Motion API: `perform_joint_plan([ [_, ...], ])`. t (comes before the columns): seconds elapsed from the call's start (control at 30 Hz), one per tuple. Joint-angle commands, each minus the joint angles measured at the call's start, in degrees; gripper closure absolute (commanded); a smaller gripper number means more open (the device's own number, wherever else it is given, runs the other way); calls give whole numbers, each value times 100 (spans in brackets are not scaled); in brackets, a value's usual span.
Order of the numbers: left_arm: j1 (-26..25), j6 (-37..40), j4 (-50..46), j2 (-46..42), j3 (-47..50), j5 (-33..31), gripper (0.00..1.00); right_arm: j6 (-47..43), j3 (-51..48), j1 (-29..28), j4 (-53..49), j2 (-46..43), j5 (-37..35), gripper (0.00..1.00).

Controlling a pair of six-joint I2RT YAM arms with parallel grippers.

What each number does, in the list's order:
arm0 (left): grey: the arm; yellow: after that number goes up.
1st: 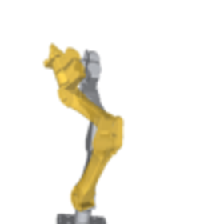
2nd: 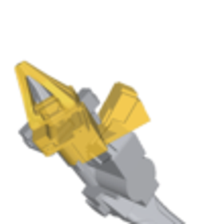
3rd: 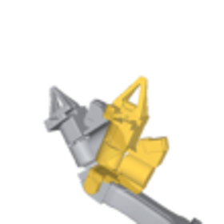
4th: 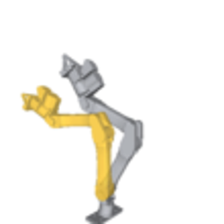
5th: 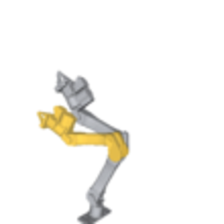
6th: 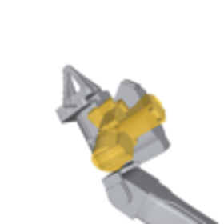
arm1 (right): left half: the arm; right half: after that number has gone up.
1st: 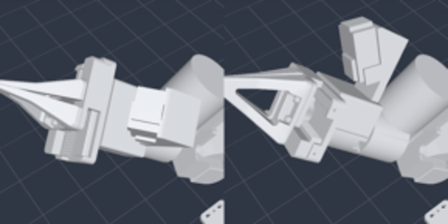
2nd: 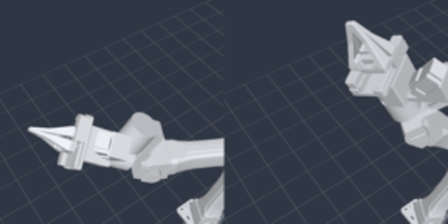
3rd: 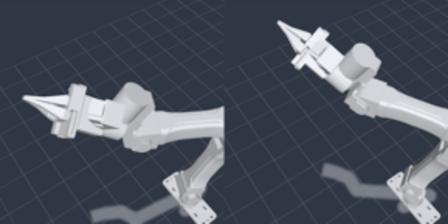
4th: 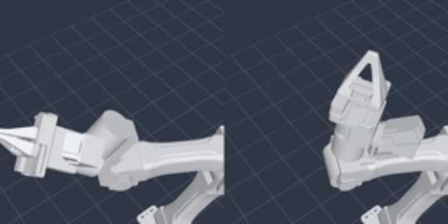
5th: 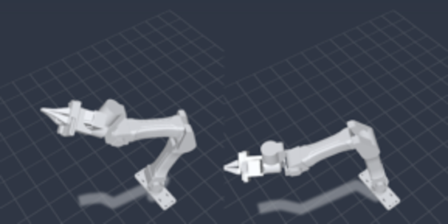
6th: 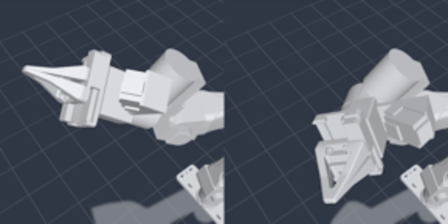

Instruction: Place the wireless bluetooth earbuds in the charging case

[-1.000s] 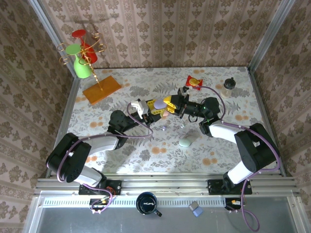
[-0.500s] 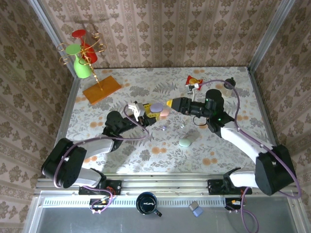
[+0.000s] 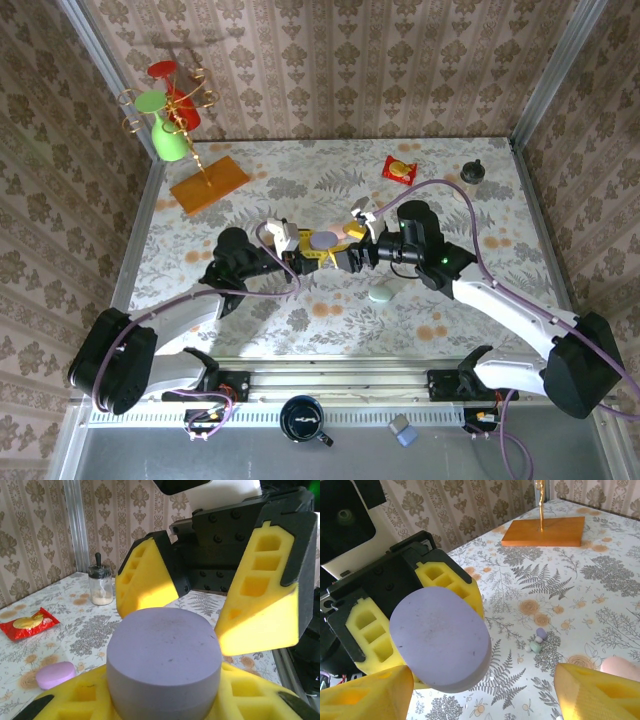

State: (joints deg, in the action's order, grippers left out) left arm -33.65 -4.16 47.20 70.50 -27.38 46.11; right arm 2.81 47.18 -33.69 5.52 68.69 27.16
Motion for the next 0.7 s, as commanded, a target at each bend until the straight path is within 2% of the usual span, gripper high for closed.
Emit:
perform_joint_plan([
  [0.0, 9, 128, -63, -140, 30, 252, 69, -188, 126, -23, 140, -36, -436, 25],
  [0.13, 7, 263, -175, -168, 66, 262, 70, 6, 100, 2, 214, -126, -777, 25],
  [0.67, 7, 310, 5, -159, 120, 467, 69, 516, 371, 143, 283, 130, -886, 26],
])
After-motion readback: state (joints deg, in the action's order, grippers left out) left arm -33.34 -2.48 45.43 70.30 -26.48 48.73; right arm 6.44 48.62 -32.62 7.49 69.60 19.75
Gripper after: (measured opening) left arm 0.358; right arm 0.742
